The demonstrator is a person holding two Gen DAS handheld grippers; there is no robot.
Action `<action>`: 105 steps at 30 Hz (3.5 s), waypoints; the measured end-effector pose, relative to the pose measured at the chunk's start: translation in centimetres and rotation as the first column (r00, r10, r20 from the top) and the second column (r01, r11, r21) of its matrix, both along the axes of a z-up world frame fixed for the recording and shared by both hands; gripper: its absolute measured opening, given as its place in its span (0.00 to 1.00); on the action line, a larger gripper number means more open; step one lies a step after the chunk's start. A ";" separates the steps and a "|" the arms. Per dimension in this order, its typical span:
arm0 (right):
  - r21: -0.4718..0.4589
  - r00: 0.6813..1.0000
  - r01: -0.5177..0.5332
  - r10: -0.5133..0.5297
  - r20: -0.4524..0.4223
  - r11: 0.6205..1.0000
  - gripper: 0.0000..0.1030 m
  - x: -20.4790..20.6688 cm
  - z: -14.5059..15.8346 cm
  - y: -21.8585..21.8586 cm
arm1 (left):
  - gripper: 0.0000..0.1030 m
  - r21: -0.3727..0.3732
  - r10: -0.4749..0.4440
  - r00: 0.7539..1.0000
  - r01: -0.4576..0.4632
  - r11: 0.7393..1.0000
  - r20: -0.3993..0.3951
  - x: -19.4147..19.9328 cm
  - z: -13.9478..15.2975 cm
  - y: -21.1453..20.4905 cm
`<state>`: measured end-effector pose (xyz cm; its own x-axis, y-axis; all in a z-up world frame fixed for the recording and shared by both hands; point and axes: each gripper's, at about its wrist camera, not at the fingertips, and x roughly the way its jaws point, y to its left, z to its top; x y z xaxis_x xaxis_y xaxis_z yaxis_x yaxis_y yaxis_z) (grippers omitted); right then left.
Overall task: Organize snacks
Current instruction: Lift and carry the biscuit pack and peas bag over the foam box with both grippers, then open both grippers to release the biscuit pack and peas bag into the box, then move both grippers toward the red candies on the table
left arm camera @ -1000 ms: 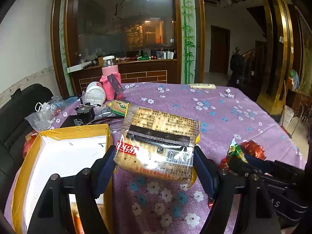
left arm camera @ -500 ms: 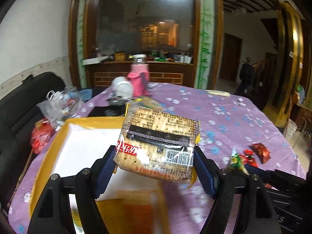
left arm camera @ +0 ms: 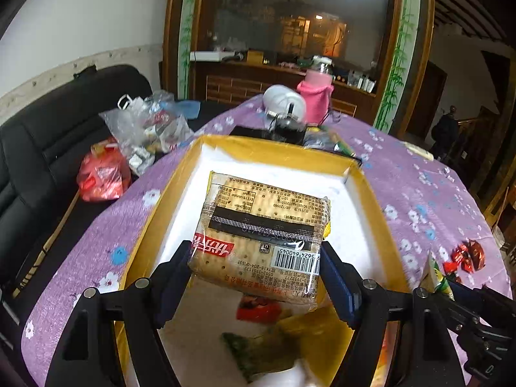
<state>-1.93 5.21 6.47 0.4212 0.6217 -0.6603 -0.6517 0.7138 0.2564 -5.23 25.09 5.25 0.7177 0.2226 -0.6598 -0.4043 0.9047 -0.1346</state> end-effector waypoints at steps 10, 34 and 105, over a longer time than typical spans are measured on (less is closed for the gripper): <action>-0.110 0.995 -0.072 0.078 0.058 0.991 0.34 -1.7 -1.2 4.5 | 0.78 0.001 -0.024 0.999 0.024 1.000 -0.045 0.5 -0.8 -0.6; -0.105 0.993 -0.120 0.121 0.002 0.987 0.44 -2.6 -2.4 5.8 | 0.78 -0.010 -0.023 0.996 0.022 1.000 -0.090 0.9 -1.4 -0.1; 0.177 0.701 0.712 -0.674 -0.234 0.679 0.53 8.0 -2.5 -30.1 | 0.69 -0.176 -0.480 0.828 0.447 0.877 -0.290 12.1 -1.0 -24.2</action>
